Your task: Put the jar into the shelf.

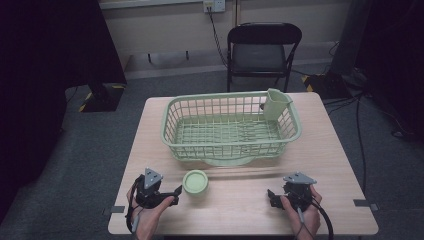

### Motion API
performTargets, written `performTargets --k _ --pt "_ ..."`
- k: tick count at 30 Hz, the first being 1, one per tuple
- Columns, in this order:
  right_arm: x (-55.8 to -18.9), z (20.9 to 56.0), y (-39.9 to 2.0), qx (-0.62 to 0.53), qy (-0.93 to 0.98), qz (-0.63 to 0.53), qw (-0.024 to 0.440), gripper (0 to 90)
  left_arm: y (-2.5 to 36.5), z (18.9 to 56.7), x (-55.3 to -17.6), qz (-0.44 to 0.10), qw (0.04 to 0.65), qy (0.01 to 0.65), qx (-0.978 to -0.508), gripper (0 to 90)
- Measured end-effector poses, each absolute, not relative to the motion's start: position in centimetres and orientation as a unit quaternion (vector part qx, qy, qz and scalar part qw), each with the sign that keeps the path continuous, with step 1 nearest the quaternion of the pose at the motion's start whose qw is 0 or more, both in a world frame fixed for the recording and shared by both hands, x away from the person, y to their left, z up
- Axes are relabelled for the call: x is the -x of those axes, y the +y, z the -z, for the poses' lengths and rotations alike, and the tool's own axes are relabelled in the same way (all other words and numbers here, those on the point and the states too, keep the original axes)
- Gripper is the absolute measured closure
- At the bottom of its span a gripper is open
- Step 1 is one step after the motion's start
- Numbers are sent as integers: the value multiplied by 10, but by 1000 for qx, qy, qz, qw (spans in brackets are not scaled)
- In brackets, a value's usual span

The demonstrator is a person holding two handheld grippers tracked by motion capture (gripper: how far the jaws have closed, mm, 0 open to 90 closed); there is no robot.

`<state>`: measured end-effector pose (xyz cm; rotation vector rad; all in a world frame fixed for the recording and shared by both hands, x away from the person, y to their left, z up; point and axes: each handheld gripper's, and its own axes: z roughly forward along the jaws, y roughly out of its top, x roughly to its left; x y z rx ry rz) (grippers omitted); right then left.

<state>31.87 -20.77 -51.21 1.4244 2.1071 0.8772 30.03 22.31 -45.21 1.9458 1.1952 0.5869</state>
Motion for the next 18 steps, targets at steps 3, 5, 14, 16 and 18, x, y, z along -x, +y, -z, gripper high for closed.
performTargets --k 3,5,14,16,18 --pt "-319 512 -208 -516 763 -318 224 32 221 446 -299 -229 387 456 -768 55" --pt "-319 512 -208 -516 763 -318 224 33 219 444 -299 -228 390 450 -770 45" --pt "-319 512 -208 -516 763 -318 224 32 201 439 -306 -201 392 403 -802 40" --pt "-319 512 -208 -516 763 -318 224 32 197 437 -307 -198 389 396 -808 39" --pt "-319 512 -208 -516 763 -318 224 32 192 436 -310 -186 387 386 -817 39"
